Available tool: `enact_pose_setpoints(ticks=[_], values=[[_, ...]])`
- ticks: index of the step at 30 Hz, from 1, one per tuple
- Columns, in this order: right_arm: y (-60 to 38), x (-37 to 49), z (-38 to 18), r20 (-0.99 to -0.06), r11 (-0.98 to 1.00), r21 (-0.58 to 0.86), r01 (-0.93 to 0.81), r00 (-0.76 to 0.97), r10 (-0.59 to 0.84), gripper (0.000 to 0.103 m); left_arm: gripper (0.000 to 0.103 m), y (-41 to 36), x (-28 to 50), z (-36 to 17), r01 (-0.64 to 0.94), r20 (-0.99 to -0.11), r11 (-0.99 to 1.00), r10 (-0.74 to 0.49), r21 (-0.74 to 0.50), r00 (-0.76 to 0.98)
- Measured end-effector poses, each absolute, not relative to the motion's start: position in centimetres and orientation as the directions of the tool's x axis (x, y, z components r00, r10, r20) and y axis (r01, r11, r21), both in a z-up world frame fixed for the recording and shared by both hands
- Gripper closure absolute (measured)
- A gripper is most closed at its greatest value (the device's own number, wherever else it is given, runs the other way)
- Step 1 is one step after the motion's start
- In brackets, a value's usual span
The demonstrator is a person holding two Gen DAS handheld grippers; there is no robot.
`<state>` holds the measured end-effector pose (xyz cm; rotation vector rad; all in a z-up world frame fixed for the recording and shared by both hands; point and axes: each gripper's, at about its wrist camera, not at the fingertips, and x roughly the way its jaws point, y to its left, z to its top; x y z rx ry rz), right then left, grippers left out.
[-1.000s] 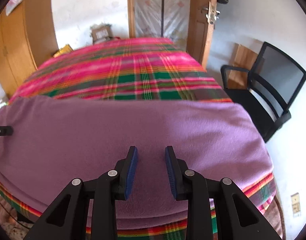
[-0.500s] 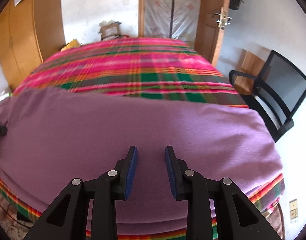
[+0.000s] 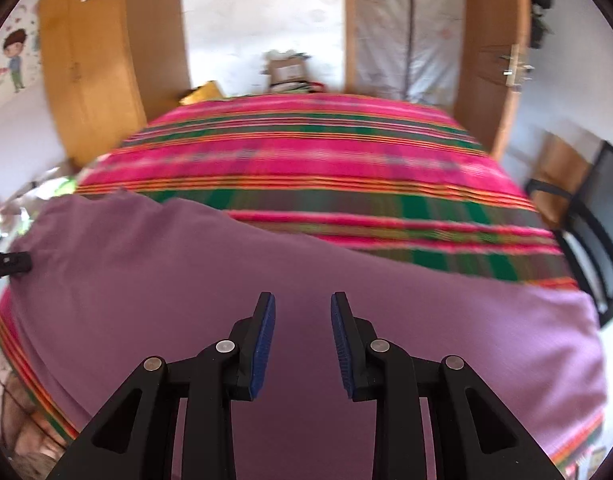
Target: Fold clothes
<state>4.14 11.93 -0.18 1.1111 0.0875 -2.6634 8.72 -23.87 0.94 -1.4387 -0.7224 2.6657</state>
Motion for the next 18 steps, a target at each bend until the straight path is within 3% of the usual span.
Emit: enact_pose_setpoints(ticks=[10,18], values=[[3.9,3.6,0.4,-0.701,-0.846,0.111,0.522,-0.562,-0.439,0.073,0.08,-27.5,8.5,1.5,0.296,-0.793,-0.851,0.204,-0.433,-0.574],[-4.0,6.7,1.0,-0.673,-0.599,0.17,0.782,-0.352,-0.65,0.073,0.08,-29.2,9.8,1.5,0.342,-0.779,-0.813,0.201,-0.471,-0.594]])
